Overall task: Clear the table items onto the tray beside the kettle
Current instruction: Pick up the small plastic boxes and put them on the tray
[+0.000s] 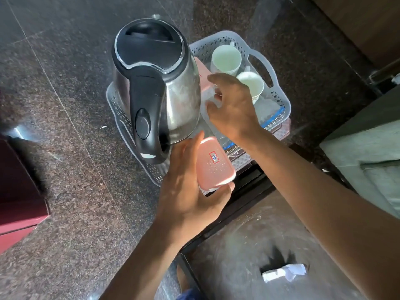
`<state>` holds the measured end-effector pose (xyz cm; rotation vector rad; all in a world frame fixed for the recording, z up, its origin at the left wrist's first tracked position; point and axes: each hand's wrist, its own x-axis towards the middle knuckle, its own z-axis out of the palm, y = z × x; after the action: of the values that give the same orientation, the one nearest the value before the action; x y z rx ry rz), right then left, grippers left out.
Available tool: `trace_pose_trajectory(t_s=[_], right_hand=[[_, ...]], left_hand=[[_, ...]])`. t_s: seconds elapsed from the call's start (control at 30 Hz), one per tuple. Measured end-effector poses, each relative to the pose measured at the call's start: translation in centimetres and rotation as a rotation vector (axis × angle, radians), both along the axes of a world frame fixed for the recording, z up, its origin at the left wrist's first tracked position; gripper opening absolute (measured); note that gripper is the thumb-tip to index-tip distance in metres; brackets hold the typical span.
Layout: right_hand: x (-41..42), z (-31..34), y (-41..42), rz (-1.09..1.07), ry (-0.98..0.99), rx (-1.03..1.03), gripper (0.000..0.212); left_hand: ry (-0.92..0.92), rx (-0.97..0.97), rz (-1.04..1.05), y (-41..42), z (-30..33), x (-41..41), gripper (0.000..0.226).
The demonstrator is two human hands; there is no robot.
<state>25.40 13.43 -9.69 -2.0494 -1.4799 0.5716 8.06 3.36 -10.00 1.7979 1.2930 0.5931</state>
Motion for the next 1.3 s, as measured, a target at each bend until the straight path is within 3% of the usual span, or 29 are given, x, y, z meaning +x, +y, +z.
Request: trace_pose_trajectory(t_s=[0.23, 0.33, 0.43, 0.57, 0.7, 0.97, 1.17, 1.3], right_hand=[[0.2, 4.1, -6.5, -0.099, 0.469, -0.042, 0.048], [0.2, 5.4, -9.0, -0.064, 0.574, -0.082, 0.037], [0.1, 5.9, -10.9, -0.015, 0.474, -0.144, 0.026], [-0.1, 5.9, -12.4, 0.010, 0.304, -0.170, 0.040], [-0.4, 5.5, -13.1, -0.027, 0.242, -0.145, 0.051], [0.1, 4.6, -12.5, -0.200, 0.175, 0.038, 0.039], [0.6, 2.6, -8.7, -0.214, -0.048, 0.040, 0.039], [0.6, 0.9, -6.1, -0.163, -0.143, -0.014, 0.036]], left_hand=[[-0.120, 0.050, 0.075, -0.2, 0.2, 0.6, 0.118], [-0.116, 0.106, 0.098, 0.0, 0.4, 1.0, 0.117], [-0.116, 0.139, 0.102, 0.3, 0.2, 1.6, 0.111], [-0.061, 0.178, 0.095, 0.5, -0.1, 2.4, 0.104], [-0.043, 0.208, 0.104, 0.7, -0.2, 3.0, 0.108], [-0.076, 0.180, 0.122, 0.7, -0.4, 2.9, 0.124], [0.034, 0.163, 0.040, -0.7, -0.7, 1.7, 0.095], [0.013, 0.172, 0.030, -0.8, -0.7, 1.3, 0.078]])
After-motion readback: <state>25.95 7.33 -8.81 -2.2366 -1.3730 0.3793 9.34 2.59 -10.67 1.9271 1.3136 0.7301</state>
